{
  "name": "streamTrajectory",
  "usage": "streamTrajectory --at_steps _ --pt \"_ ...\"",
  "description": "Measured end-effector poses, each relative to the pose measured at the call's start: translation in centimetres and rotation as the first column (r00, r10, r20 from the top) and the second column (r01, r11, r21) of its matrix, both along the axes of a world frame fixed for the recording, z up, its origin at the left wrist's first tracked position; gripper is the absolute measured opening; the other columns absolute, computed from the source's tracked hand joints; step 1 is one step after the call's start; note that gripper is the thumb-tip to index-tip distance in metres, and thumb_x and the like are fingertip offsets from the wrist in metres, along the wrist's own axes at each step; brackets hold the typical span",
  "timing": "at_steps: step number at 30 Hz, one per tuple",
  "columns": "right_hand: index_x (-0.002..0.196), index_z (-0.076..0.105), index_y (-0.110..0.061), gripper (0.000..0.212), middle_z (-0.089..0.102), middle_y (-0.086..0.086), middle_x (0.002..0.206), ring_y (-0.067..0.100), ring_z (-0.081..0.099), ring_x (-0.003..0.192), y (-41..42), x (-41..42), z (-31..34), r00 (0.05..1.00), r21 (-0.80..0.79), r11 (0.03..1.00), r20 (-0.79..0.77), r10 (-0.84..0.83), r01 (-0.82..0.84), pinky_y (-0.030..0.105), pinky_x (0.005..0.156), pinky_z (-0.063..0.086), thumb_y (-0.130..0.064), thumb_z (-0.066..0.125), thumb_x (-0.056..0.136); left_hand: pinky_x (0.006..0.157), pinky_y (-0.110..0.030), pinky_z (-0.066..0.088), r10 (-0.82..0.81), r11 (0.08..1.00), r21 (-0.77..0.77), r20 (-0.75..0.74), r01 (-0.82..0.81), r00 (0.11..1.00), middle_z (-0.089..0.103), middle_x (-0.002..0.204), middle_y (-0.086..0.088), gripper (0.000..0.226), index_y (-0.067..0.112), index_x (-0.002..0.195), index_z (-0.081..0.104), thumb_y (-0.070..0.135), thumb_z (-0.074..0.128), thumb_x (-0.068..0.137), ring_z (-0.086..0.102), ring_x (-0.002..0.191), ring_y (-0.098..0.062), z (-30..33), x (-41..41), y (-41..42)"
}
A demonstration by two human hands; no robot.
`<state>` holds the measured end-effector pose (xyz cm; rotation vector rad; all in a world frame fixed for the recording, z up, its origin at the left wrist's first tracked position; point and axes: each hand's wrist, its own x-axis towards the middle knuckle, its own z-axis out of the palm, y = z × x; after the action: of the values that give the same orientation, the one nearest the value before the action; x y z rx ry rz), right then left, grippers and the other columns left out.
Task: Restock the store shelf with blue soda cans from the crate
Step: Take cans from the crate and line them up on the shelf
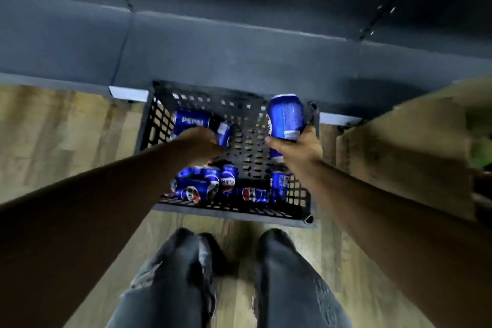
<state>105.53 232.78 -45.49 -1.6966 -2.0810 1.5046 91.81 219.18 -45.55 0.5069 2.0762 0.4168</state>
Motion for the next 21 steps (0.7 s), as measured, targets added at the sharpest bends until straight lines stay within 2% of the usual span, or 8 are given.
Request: streamTrajectory --at_steps 4,6,8,11,14,16,18,21 --pt "0.112 0.050 -0.010 0.053 0.063 0.005 0.097 0.022 0.061 0.081 -0.7 0.0 9.7 0.997 -0.049 0.998 -0.072 -0.033 0.030 0.028 0.066 0.045 -0.026 0.080 0.072 0.059 -0.024 0.040 -0.022 0.998 0.065 -0.009 0.022 1.000 0.061 0.071 -0.018 0.017 0.001 0.083 0.064 0.012 0.055 0.092 0.057 0.074 -0.026 10.6 -0.6 -0.7" --pt "0.110 0.050 -0.010 0.050 0.062 -0.001 0.089 0.021 0.061 0.081 -1.1 -0.2 15.1 0.993 -0.094 0.995 -0.112 -0.044 0.034 0.029 0.070 0.045 -0.026 0.079 0.073 0.071 -0.029 0.046 -0.113 0.992 0.049 -0.064 0.116 0.992 0.066 0.088 -0.019 0.022 -0.003 0.094 0.066 0.015 0.053 0.094 0.059 0.083 -0.024 16.7 -1.3 -1.1" --pt "0.108 0.050 -0.010 0.047 0.056 -0.008 0.079 0.013 0.055 0.072 -1.4 -0.2 20.1 0.986 -0.123 0.992 -0.161 -0.035 0.015 0.024 0.068 0.040 -0.025 0.079 0.074 0.083 -0.028 0.043 -0.149 0.984 0.076 -0.156 0.163 0.976 0.066 0.108 -0.016 0.024 -0.001 0.107 0.065 0.015 0.053 0.093 0.060 0.101 -0.023 22.7 -1.7 -1.1" --pt "0.108 0.051 -0.011 0.046 0.058 -0.009 0.080 0.012 0.056 0.074 -2.0 0.5 26.6 0.971 -0.127 0.991 -0.240 0.003 -0.034 0.024 0.071 0.043 -0.021 0.080 0.073 0.081 -0.025 0.046 -0.078 0.974 0.198 -0.176 0.113 0.981 0.067 0.109 -0.013 0.018 0.006 0.107 0.065 0.011 0.056 0.091 0.061 0.096 -0.021 29.2 -2.5 -0.6" --pt "0.107 0.051 -0.009 0.044 0.060 -0.008 0.081 0.012 0.057 0.074 -2.6 1.1 32.1 0.946 -0.094 0.991 -0.319 0.061 -0.095 0.022 0.070 0.045 -0.016 0.079 0.073 0.092 -0.037 0.050 0.055 0.927 0.374 -0.150 0.006 0.987 0.068 0.105 -0.006 0.031 0.021 0.123 0.058 0.018 0.055 0.092 0.066 0.093 -0.025 34.9 -2.0 0.1" --pt "0.108 0.050 -0.009 0.045 0.062 -0.007 0.083 0.010 0.058 0.074 -2.9 1.6 36.0 0.922 -0.056 0.989 -0.371 0.109 -0.139 0.023 0.072 0.047 -0.014 0.079 0.073 0.081 -0.033 0.052 0.123 0.870 0.491 -0.142 -0.038 0.982 0.068 0.101 -0.002 0.035 0.025 0.129 0.054 0.024 0.053 0.094 0.067 0.089 -0.025 38.9 -1.0 0.9" --pt "0.111 0.050 -0.011 0.048 0.064 -0.006 0.089 0.011 0.060 0.081 -2.8 1.8 39.5 0.894 -0.009 0.980 -0.411 0.177 -0.198 0.028 0.080 0.050 -0.014 0.080 0.072 0.067 -0.020 0.049 0.171 0.797 0.595 -0.060 -0.102 0.984 0.066 0.095 0.001 0.030 0.022 0.126 0.054 0.025 0.048 0.097 0.064 0.080 -0.014 43.0 0.1 1.5" --pt "0.110 0.051 -0.015 0.049 0.064 -0.006 0.092 0.009 0.060 0.082 -2.8 2.2 44.2 0.844 0.057 0.963 -0.470 0.259 -0.264 0.032 0.083 0.051 -0.014 0.080 0.071 0.072 -0.025 0.048 0.169 0.734 0.660 0.053 -0.161 0.984 0.067 0.084 0.010 0.021 0.025 0.101 0.062 0.037 0.045 0.096 0.066 0.075 -0.006 48.2 1.6 1.7"
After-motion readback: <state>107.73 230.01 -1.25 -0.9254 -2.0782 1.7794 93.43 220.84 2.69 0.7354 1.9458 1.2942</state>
